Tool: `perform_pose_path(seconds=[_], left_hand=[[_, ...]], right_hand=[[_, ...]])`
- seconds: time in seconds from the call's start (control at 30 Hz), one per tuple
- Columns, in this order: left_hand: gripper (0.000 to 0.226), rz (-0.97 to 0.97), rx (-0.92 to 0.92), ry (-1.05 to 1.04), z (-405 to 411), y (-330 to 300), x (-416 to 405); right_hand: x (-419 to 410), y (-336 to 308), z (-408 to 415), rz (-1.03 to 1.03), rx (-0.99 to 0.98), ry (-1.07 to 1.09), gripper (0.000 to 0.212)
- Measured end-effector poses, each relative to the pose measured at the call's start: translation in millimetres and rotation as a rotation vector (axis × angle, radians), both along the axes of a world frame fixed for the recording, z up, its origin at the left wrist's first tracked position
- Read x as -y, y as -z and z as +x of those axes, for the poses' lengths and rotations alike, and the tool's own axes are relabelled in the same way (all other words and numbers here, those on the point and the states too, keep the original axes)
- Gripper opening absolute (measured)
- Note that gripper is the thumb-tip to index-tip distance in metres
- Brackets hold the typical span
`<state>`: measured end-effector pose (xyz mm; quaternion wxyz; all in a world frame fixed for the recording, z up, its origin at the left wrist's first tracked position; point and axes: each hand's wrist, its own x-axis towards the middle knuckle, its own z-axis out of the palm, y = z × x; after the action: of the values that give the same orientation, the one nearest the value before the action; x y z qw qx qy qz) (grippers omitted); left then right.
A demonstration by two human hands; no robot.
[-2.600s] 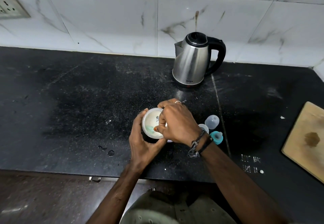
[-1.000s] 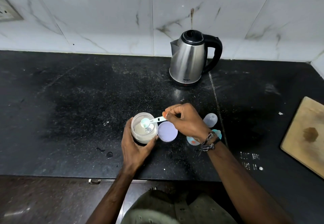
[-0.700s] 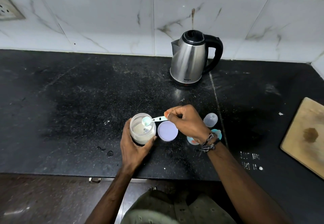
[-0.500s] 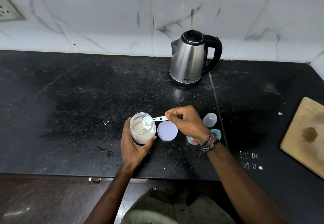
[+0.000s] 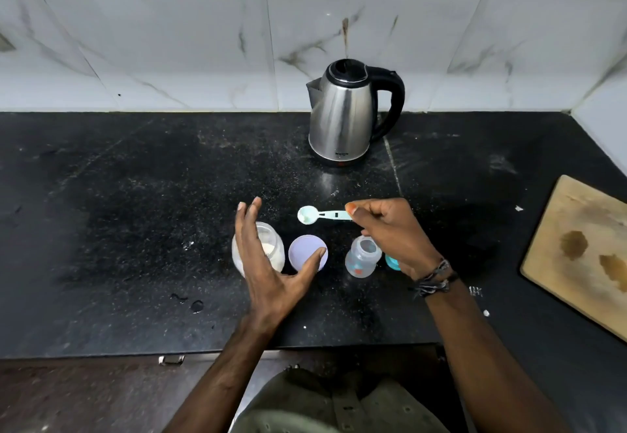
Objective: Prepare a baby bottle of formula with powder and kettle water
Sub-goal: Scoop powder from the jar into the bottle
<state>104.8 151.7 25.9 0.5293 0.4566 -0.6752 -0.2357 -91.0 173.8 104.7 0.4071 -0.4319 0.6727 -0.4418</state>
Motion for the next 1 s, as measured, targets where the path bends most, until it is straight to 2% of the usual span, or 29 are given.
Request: perform_pose_path(seconds=[0.17,0.43,0.6,0.7,0.87,1.0], left_hand=[[0.113,0.102,-0.012,0.159,-34,3,-9],[0.119,0.352,0.112,0.372,-71,42,-22],[0.109,0.410,0.131,0.376,-82,49,-19],[0.098,0.420,0.132,0.372,-86,50,-17],[0.064,0.410,0.071,0.353,-89,45,-17],[0.058,0.372,0.039,0.361,-90,40,-18]], right_hand=[[-23,-2,-35,0.002,0.058,0.121,0.019],[-52,2,-65,-0.003,0.011,0.244,0.012],[-63,5,-71,-0.017,-0.033,0.234,0.019],[-64,7,-72,-0.005,-0.096,0.205,0.015],[-63,10,-73,-0.001,-0.135,0.183,0.015],[-63,11,-74,0.001,-0.173,0.164,0.013]])
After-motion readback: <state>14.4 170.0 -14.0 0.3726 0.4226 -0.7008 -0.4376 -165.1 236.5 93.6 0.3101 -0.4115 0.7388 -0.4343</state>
